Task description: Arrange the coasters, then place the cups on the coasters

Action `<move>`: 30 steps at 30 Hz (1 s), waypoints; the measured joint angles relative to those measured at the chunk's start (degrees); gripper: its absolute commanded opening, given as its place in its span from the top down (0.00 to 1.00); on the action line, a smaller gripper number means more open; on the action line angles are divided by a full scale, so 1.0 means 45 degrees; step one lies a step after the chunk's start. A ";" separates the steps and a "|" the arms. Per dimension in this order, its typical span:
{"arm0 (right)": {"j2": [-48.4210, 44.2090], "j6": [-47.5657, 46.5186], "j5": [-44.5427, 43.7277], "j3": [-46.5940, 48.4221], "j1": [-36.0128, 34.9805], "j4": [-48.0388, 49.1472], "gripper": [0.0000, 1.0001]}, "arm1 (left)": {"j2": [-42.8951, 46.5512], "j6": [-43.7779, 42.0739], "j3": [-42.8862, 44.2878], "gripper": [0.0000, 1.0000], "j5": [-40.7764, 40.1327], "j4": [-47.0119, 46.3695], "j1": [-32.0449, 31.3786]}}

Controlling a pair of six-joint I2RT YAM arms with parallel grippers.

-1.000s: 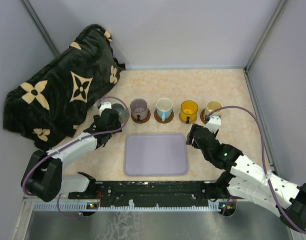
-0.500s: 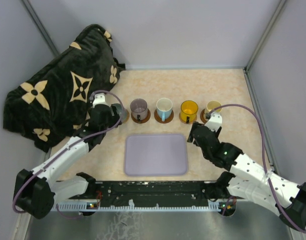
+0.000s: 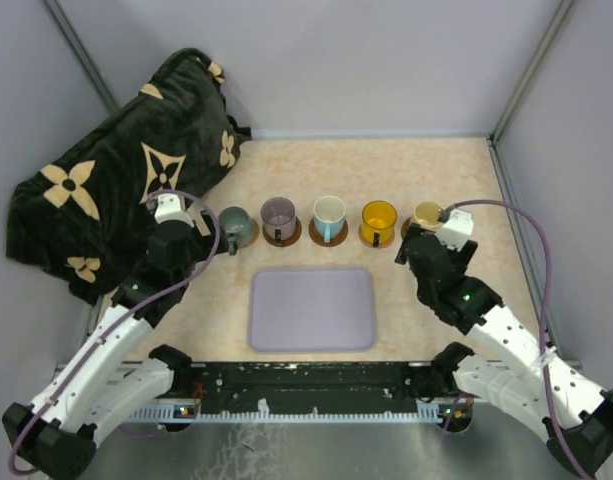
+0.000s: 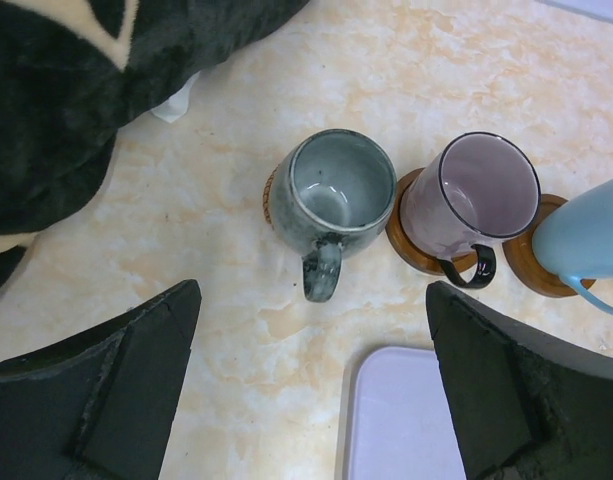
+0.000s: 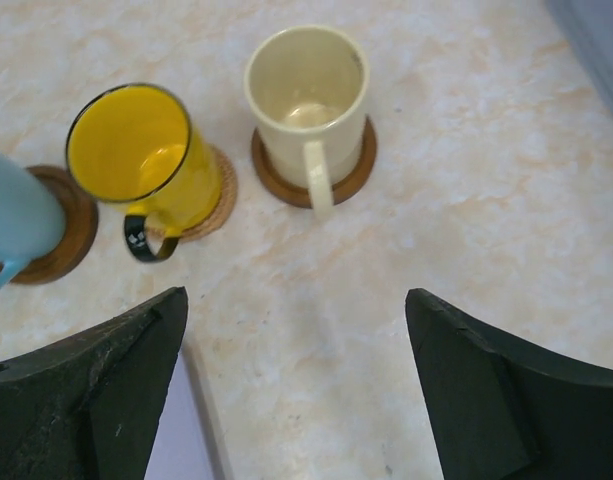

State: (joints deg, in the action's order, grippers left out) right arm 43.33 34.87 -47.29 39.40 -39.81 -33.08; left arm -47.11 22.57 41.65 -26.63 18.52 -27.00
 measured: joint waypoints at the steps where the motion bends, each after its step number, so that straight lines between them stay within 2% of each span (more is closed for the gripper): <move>1: -0.0092 -0.0131 0.0019 0.0010 0.0393 0.0000 0.08 | 0.0282 0.0063 -0.0005 0.00 -0.0087 0.0219 0.0000; 8: -0.0238 -0.0641 0.1175 0.0223 0.4061 -0.0005 0.02 | 0.1948 0.0423 -0.0024 0.00 -0.1005 0.1404 0.0000; 16: 0.0155 -0.0831 0.3672 0.1146 0.9374 -0.0083 0.01 | 0.2482 0.0457 0.0364 0.00 -0.2992 0.2691 0.0000; 18: 0.0287 -0.0777 0.4095 0.1326 1.0176 -0.0219 0.01 | 0.2511 0.0452 0.0495 0.00 -0.3521 0.2900 0.0000; 22: 0.0393 -0.0495 0.4697 0.1443 1.0856 -0.0355 0.01 | 0.2574 0.0262 0.0636 0.00 -0.3983 0.3041 0.0000; 30: -0.0418 -0.0369 0.4449 0.1443 1.0904 -0.0845 0.01 | 0.2293 0.0170 0.0816 0.00 -0.3487 0.3036 0.0117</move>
State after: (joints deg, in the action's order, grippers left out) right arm 41.45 33.21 -27.27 45.89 9.26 -36.88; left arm -36.80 23.33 45.32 -42.33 32.18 -26.48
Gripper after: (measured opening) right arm 0.987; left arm 0.998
